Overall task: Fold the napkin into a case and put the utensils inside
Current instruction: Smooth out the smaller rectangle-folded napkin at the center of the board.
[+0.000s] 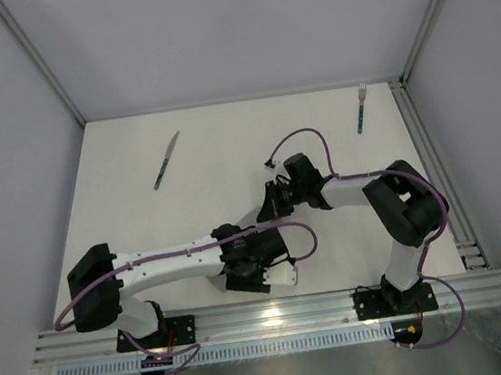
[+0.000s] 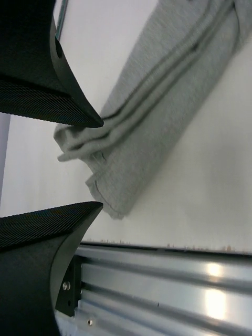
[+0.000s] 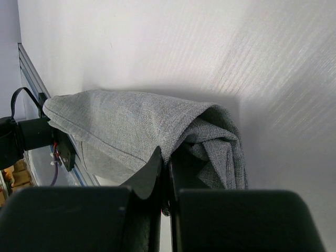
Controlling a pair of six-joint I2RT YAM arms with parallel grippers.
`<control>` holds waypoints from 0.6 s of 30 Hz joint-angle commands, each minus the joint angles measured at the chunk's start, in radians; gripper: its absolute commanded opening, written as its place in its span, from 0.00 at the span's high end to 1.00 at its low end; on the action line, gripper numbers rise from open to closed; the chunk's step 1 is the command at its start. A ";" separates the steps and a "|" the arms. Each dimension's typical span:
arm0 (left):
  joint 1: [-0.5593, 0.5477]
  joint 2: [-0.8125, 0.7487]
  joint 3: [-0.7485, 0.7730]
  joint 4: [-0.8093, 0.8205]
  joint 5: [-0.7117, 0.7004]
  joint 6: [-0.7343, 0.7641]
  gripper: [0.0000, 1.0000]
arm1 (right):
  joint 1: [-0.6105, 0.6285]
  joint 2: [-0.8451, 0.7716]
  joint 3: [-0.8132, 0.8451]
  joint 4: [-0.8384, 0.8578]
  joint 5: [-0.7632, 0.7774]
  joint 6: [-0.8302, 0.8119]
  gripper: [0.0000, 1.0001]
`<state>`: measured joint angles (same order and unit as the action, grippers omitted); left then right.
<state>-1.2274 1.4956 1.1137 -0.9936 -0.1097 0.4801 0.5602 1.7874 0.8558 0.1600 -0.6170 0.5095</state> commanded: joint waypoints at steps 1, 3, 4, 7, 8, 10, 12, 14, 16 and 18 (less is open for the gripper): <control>-0.049 0.047 -0.072 -0.013 0.035 -0.035 0.40 | -0.002 -0.016 -0.008 0.069 -0.012 0.012 0.97; -0.049 0.051 -0.112 0.027 0.019 -0.021 0.38 | -0.002 -0.023 -0.015 0.072 -0.010 0.011 0.97; -0.049 0.057 -0.121 0.036 0.010 -0.014 0.37 | -0.002 -0.023 -0.017 0.072 -0.009 0.011 0.97; -0.049 0.071 -0.138 0.056 0.028 -0.014 0.37 | -0.003 -0.019 -0.018 0.076 -0.009 0.014 0.97; -0.049 0.081 -0.138 0.061 0.039 -0.018 0.37 | -0.003 -0.017 -0.020 0.084 -0.007 0.017 0.97; -0.049 0.094 -0.144 0.072 0.050 -0.040 0.37 | -0.002 -0.016 -0.023 0.093 -0.003 0.027 0.97; -0.049 0.120 -0.150 0.073 0.070 -0.055 0.37 | -0.002 -0.014 -0.029 0.105 -0.001 0.035 0.97; -0.049 0.130 -0.163 0.082 0.085 -0.070 0.37 | -0.002 -0.016 -0.028 0.110 0.002 0.041 0.97; -0.049 0.140 -0.170 0.102 0.076 -0.072 0.38 | -0.002 -0.016 -0.027 0.108 0.008 0.043 0.97; -0.047 0.146 -0.192 0.115 0.029 -0.064 0.47 | -0.002 -0.019 -0.029 0.108 0.016 0.046 0.97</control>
<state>-1.2778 1.6341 0.9440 -0.9161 -0.0620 0.4255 0.5602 1.7870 0.8310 0.2173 -0.6155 0.5381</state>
